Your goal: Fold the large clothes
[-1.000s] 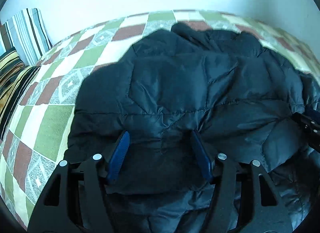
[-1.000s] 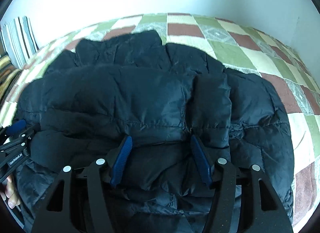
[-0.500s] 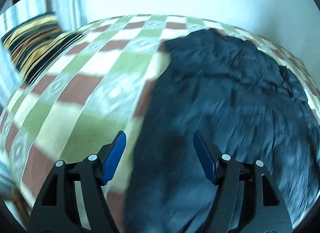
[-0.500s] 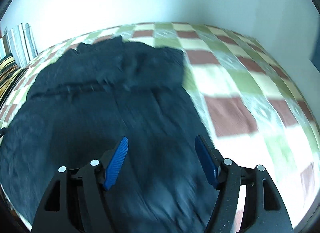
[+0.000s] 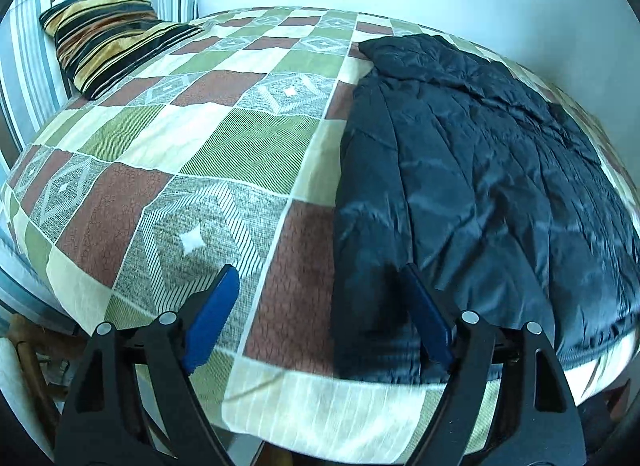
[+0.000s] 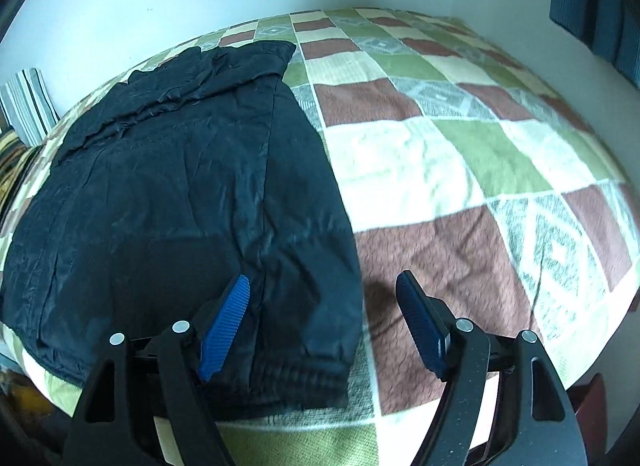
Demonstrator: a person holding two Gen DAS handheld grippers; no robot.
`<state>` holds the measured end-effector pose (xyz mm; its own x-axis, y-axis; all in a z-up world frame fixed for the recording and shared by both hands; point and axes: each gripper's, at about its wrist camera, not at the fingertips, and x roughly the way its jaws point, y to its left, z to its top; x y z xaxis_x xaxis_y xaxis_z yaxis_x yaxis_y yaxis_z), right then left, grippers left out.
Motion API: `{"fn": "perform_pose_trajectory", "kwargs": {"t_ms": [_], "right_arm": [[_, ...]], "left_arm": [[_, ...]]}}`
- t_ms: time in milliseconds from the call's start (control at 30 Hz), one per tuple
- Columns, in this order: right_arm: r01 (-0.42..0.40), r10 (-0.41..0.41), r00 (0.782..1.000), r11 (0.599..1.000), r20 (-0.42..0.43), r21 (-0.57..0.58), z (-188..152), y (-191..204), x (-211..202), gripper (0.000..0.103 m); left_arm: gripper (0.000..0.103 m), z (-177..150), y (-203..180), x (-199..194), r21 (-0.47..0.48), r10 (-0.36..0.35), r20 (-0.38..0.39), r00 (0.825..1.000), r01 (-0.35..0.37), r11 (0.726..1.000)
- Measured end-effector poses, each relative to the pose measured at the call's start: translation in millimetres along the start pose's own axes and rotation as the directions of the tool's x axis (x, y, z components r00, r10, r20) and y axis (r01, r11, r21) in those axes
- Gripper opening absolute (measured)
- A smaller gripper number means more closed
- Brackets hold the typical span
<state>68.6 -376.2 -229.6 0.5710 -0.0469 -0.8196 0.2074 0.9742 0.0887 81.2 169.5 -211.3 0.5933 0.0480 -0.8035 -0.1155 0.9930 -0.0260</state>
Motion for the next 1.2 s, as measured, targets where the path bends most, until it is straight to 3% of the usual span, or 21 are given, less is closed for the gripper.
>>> {"fn": "perform_pose_trajectory", "kwargs": {"t_ms": [167,367,533,700,833,967,1200], "right_arm": [[-0.034,0.034,0.999,0.999,-0.007,-0.002,-8.1,4.8,-0.6,0.075],[-0.054,0.054,0.999,0.999,-0.003,-0.007,-15.8,5.1,-4.2,0.075],[-0.065,0.065,0.998,0.998,0.0,0.0,-18.9,5.1,-6.4,0.071],[-0.084,0.084,0.996,0.996,-0.003,0.009,-20.7,3.5,-10.0,0.069],[-0.122,0.122,0.992,0.992,-0.009,0.02,-22.1,4.2,-10.0,0.054],[-0.142,0.142,0.99,0.99,-0.014,0.023,-22.8,8.1,-10.4,0.043],[-0.148,0.148,0.989,0.989,-0.001,0.02,-25.1,12.3,-14.2,0.028]], "left_arm": [[0.085,-8.0,-1.7,4.4,0.002,-0.033,-0.021,0.999,0.033,0.999],[0.085,-10.3,8.7,9.2,-0.07,-0.094,-0.048,0.994,0.091,0.993],[0.083,-12.6,5.2,2.8,-0.047,-0.092,-0.051,0.994,0.09,0.995],[0.083,-18.1,8.5,-3.2,-0.069,-0.146,-0.067,0.987,0.142,0.988],[0.082,-21.7,5.7,0.8,-0.065,-0.137,-0.062,0.989,0.133,0.989],[0.06,-18.5,-1.0,0.1,-0.072,-0.185,-0.051,0.981,0.182,0.981],[0.04,-18.7,-6.8,1.9,-0.071,-0.245,-0.079,0.966,0.24,0.968]]}}
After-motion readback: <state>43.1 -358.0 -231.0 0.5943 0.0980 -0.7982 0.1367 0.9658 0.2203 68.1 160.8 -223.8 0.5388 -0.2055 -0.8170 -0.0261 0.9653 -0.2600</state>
